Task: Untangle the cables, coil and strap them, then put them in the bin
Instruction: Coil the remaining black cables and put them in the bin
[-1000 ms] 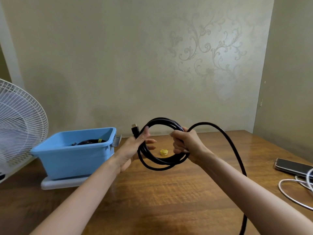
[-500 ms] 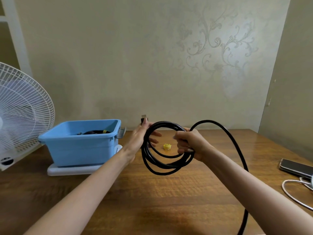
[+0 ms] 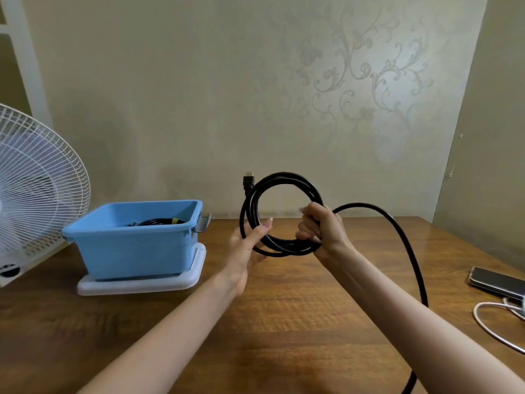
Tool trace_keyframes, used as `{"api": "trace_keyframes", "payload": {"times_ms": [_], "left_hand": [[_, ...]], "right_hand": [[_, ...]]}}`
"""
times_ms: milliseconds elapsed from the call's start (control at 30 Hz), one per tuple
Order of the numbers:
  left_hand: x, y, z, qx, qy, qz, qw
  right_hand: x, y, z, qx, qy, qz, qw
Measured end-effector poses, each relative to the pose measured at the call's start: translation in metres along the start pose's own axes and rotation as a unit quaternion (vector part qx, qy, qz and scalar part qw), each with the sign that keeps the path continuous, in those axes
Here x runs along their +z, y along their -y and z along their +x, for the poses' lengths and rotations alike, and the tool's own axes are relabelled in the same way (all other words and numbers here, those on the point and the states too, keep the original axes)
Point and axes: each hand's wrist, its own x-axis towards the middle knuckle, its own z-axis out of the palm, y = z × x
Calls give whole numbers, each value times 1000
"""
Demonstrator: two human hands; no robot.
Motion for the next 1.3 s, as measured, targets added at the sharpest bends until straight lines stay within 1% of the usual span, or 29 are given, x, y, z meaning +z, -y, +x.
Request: {"api": "trace_keyframes", "payload": {"times_ms": [100, 133, 167, 267, 333, 400, 467, 567, 600, 667, 733, 800, 833, 900, 933, 1000, 1100, 1133, 1167, 1233, 1267, 1300], "left_hand": [[11, 1, 2, -5, -40, -118, 992], [14, -3, 4, -1, -55, -146, 988], [14, -7, 8, 10, -71, -152, 986], [11, -17, 16, 14, -104, -72, 992], [2, -24, 22, -2, -91, -4, 996], [-7, -33, 28, -7, -78, 68, 995], [-16, -41, 34, -1, -55, 144, 988], [-28, -52, 39, 15, -2, 261, 965], [-31, -55, 39, 18, 11, 298, 954], [-35, -59, 40, 29, 34, 381, 924], [-36, -62, 41, 52, 59, 472, 878], [-36, -67, 41, 84, 101, 544, 829], [-34, -70, 41, 102, 124, 573, 804], [-29, -79, 41, 126, 162, 620, 757], [-26, -83, 42, 133, 174, 637, 740], [-21, -90, 45, 134, 192, 666, 708], [-19, -95, 49, 101, 213, 720, 653], [-17, -96, 49, 95, 218, 733, 638], [-15, -97, 48, 95, 222, 746, 620], [-9, -100, 46, 110, 225, 769, 588], [-4, -101, 44, 121, 225, 771, 584], [0, -102, 43, 134, 222, 764, 591]], "right_hand": [[6, -8, -3, 0, 1, 18, 1000], [7, -11, -5, 11, 7, 17, 1000], [7, -14, -6, 28, 20, 14, 999], [5, -16, -11, 75, 70, -21, 994], [2, -16, -13, 90, 79, -18, 993], [-2, -16, -16, 99, 96, 9, 990], [-9, -17, -17, 115, 145, 39, 982], [-18, -19, -16, 133, 241, 65, 959], [-19, -19, -16, 134, 265, 67, 952], [-21, -20, -16, 141, 280, 57, 948], [-23, -20, -16, 158, 285, 4, 945], [-22, -19, -18, 178, 290, -92, 936], [-21, -19, -20, 184, 291, -124, 931], [-19, -22, -21, 183, 271, -137, 935], [-19, -24, -22, 170, 250, -136, 944], [-17, -27, -23, 105, 203, -172, 958], [-11, -27, -25, -2, 161, -260, 952], [-11, -26, -26, -18, 161, -281, 946], [-11, -26, -26, -22, 178, -309, 934], [-11, -24, -27, 1, 239, -358, 902], [-11, -23, -28, 11, 252, -364, 897], [-9, -21, -28, 14, 249, -355, 901]]}}
